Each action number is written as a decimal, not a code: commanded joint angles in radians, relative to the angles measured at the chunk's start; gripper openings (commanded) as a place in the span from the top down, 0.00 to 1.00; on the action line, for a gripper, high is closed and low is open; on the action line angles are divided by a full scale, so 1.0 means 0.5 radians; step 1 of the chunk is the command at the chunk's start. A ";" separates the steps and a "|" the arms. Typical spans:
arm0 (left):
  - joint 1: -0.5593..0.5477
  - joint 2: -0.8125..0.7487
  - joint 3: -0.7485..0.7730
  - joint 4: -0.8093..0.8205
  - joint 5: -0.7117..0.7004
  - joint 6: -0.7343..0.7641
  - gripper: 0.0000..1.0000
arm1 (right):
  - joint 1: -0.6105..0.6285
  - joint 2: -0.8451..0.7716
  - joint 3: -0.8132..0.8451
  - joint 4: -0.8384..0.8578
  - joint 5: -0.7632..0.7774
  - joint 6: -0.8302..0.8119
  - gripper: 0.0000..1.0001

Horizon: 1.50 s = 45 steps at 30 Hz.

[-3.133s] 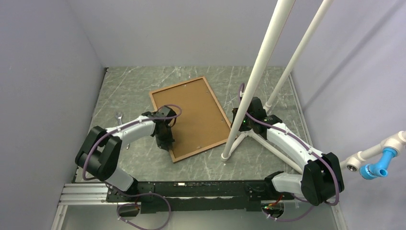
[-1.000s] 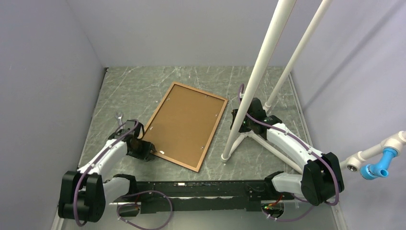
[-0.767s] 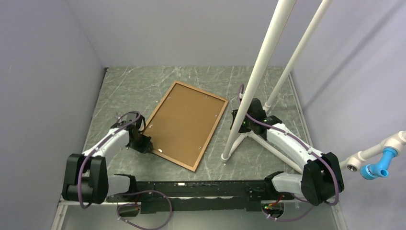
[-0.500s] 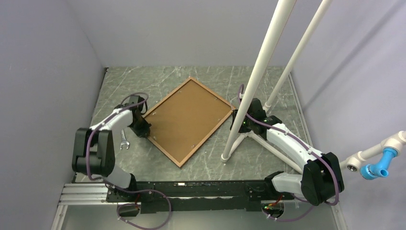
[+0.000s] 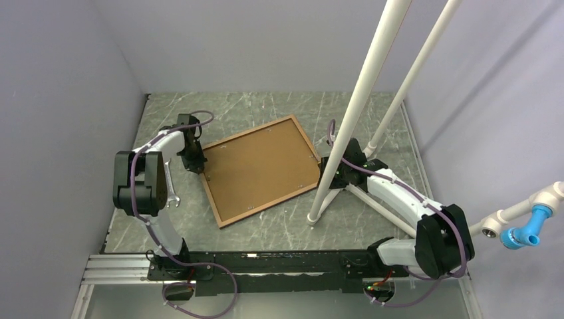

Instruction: Take the photo out of the frame

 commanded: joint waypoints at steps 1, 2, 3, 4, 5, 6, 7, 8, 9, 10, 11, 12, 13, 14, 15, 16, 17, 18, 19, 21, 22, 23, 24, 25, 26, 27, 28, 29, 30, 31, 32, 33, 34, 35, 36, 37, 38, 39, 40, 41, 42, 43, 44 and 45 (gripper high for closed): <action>0.038 0.002 0.064 -0.076 0.017 0.270 1.00 | -0.004 0.015 0.089 -0.125 0.068 0.064 1.00; 0.038 0.014 0.078 -0.086 0.027 0.261 1.00 | -0.007 0.025 0.096 -0.156 0.055 0.070 1.00; 0.040 0.023 0.089 -0.094 0.025 0.249 1.00 | -0.007 0.040 0.102 -0.184 0.024 0.075 1.00; 0.039 0.033 0.092 -0.099 0.022 0.234 1.00 | -0.009 0.060 0.104 -0.214 -0.015 0.073 1.00; 0.043 0.050 0.103 -0.112 0.039 0.233 1.00 | -0.008 0.081 0.108 -0.241 -0.049 0.071 1.00; 0.044 0.065 0.123 -0.120 0.050 0.234 1.00 | -0.008 0.106 0.114 -0.286 -0.054 0.074 1.00; 0.045 0.077 0.133 -0.128 0.053 0.234 1.00 | -0.008 0.130 0.121 -0.314 -0.053 0.077 1.00; 0.049 0.088 0.148 -0.133 0.054 0.234 1.00 | -0.008 0.148 0.129 -0.341 -0.042 0.077 1.00; 0.055 0.098 0.161 -0.145 0.043 0.226 1.00 | -0.007 0.166 0.143 -0.369 -0.021 0.079 1.00; 0.060 0.107 0.173 -0.147 0.027 0.224 1.00 | -0.007 0.187 0.162 -0.397 0.000 0.084 1.00; 0.068 0.116 0.185 -0.146 0.028 0.227 1.00 | -0.005 0.209 0.180 -0.418 0.006 0.088 1.00; 0.070 0.128 0.196 -0.145 0.035 0.229 1.00 | -0.007 0.241 0.204 -0.443 0.000 0.088 1.00; 0.070 0.138 0.201 -0.147 0.035 0.227 1.00 | -0.007 0.284 0.237 -0.482 -0.004 0.087 1.00; 0.072 0.150 0.208 -0.154 0.044 0.223 1.00 | -0.007 0.325 0.269 -0.518 0.003 0.088 1.00; 0.071 0.157 0.206 -0.151 0.053 0.227 1.00 | -0.007 0.352 0.295 -0.551 0.010 0.094 1.00; 0.071 0.162 0.204 -0.151 0.054 0.227 1.00 | -0.006 0.366 0.311 -0.573 0.009 0.098 1.00; 0.071 0.163 0.200 -0.147 0.054 0.224 1.00 | -0.007 0.366 0.320 -0.587 0.005 0.107 1.00; 0.071 0.160 0.194 -0.140 0.054 0.224 1.00 | -0.007 0.363 0.321 -0.598 -0.001 0.114 1.00; 0.071 0.160 0.194 -0.140 0.054 0.222 1.00 | -0.007 0.359 0.322 -0.610 -0.011 0.121 1.00; 0.071 0.163 0.197 -0.141 0.054 0.221 1.00 | -0.007 0.358 0.316 -0.620 -0.029 0.126 1.00; 0.071 0.164 0.195 -0.137 0.054 0.221 1.00 | -0.007 0.362 0.314 -0.621 -0.039 0.128 1.00; 0.071 0.167 0.194 -0.137 0.077 0.217 1.00 | -0.009 0.366 0.313 -0.619 -0.054 0.128 1.00; 0.071 0.172 0.196 -0.140 0.084 0.218 1.00 | -0.005 0.370 0.310 -0.623 -0.062 0.133 1.00; 0.071 0.176 0.201 -0.141 0.085 0.218 1.00 | -0.007 0.369 0.307 -0.625 -0.066 0.141 1.00; 0.071 0.178 0.204 -0.142 0.080 0.217 1.00 | -0.005 0.361 0.303 -0.621 -0.074 0.150 1.00; 0.071 0.175 0.203 -0.144 0.078 0.215 1.00 | -0.004 0.350 0.301 -0.615 -0.078 0.154 1.00; 0.071 0.173 0.201 -0.145 0.078 0.218 1.00 | -0.006 0.340 0.303 -0.618 -0.084 0.152 1.00; 0.071 0.171 0.197 -0.145 0.078 0.221 1.00 | -0.004 0.338 0.306 -0.618 -0.088 0.147 1.00; 0.071 0.167 0.194 -0.141 0.078 0.221 1.00 | -0.004 0.332 0.306 -0.614 -0.100 0.139 1.00; 0.071 0.164 0.193 -0.140 0.077 0.221 1.00 | -0.004 0.329 0.305 -0.607 -0.121 0.131 1.00; 0.071 0.164 0.193 -0.141 0.078 0.224 1.00 | 0.000 0.324 0.300 -0.602 -0.142 0.123 1.00; 0.071 0.166 0.195 -0.144 0.077 0.223 1.00 | 0.000 0.316 0.292 -0.593 -0.158 0.126 1.00; 0.071 0.168 0.197 -0.147 0.078 0.221 1.00 | 0.002 0.313 0.285 -0.587 -0.161 0.130 1.00; 0.071 0.170 0.197 -0.149 0.078 0.222 1.00 | 0.003 0.309 0.276 -0.584 -0.157 0.128 1.00; 0.071 0.170 0.197 -0.148 0.078 0.223 1.00 | 0.003 0.308 0.268 -0.583 -0.145 0.127 1.00; 0.071 0.169 0.196 -0.148 0.078 0.224 1.00 | 0.003 0.310 0.257 -0.580 -0.129 0.126 1.00; 0.071 0.169 0.195 -0.148 0.078 0.223 1.00 | 0.003 0.309 0.248 -0.574 -0.120 0.125 1.00; 0.071 0.170 0.194 -0.148 0.078 0.224 1.00 | 0.002 0.311 0.243 -0.566 -0.116 0.126 1.00; 0.071 0.173 0.194 -0.148 0.078 0.224 1.00 | 0.002 0.321 0.240 -0.557 -0.103 0.130 1.00; 0.071 0.174 0.193 -0.149 0.078 0.223 1.00 | -0.001 0.332 0.236 -0.539 -0.099 0.134 1.00; 0.071 0.175 0.195 -0.150 0.078 0.224 1.00 | 0.000 0.348 0.236 -0.516 -0.092 0.140 1.00; 0.071 0.178 0.194 -0.148 0.078 0.225 1.00 | 0.001 0.367 0.242 -0.505 -0.081 0.148 1.00; 0.071 0.178 0.194 -0.148 0.035 0.226 1.00 | 0.002 0.387 0.251 -0.494 -0.073 0.156 1.00; 0.071 0.178 0.193 -0.149 0.021 0.226 1.00 | 0.001 0.397 0.256 -0.479 -0.072 0.162 1.00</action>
